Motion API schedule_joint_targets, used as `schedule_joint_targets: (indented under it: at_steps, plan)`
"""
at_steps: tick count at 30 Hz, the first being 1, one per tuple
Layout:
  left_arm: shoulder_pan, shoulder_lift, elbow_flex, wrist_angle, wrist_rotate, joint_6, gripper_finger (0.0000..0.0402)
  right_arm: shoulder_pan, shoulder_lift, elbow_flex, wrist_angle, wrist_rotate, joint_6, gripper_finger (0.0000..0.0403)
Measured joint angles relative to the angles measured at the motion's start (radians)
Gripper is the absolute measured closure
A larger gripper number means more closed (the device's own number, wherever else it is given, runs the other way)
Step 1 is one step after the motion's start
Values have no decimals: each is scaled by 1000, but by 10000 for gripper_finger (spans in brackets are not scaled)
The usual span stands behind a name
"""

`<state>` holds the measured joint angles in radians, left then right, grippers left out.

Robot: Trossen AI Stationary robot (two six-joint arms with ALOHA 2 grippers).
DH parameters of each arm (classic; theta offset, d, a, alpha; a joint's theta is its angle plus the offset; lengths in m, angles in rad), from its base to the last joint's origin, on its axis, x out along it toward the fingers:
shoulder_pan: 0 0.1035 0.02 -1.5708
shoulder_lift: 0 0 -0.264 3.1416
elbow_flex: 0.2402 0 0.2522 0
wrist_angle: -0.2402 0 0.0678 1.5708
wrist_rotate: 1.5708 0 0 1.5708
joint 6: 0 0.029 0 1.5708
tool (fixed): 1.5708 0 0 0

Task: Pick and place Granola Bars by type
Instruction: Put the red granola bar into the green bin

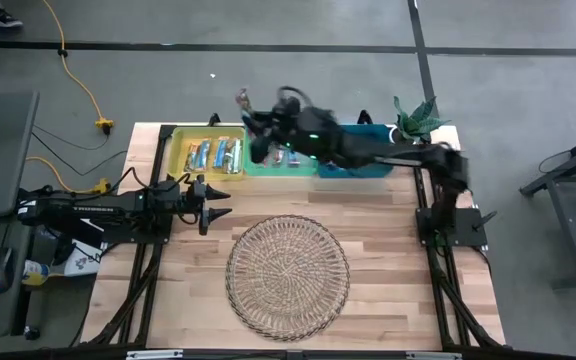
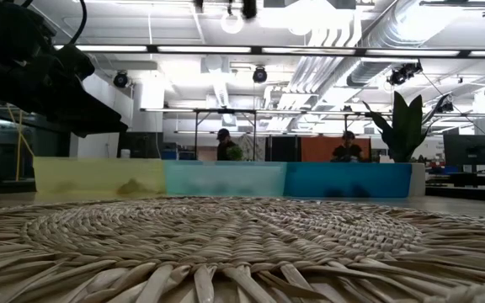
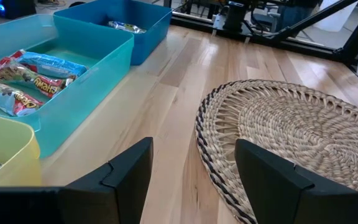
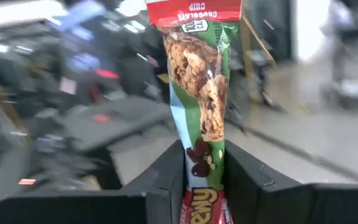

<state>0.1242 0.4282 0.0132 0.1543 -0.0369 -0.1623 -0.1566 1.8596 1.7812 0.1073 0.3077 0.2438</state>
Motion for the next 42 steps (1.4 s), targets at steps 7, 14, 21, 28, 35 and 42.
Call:
schedule_joint_targets:
  at_steps: [7,14,21,28,35,42]
  plan:
    - [0,0,0,0,0,0,177,-53,187,91,-262,129,225,320]
    - [0,0,0,0,0,0,177,-95,243,-87,-319,215,600,320]
    - [0,0,0,0,0,0,177,-147,244,-324,-220,196,887,320]
    - [0,0,0,0,0,0,177,-172,241,-393,-66,164,804,320]
    - [0,0,0,0,0,0,177,-180,241,-393,-53,166,787,320]
    - [0,0,0,0,0,0,177,-187,242,-393,-40,145,763,313]
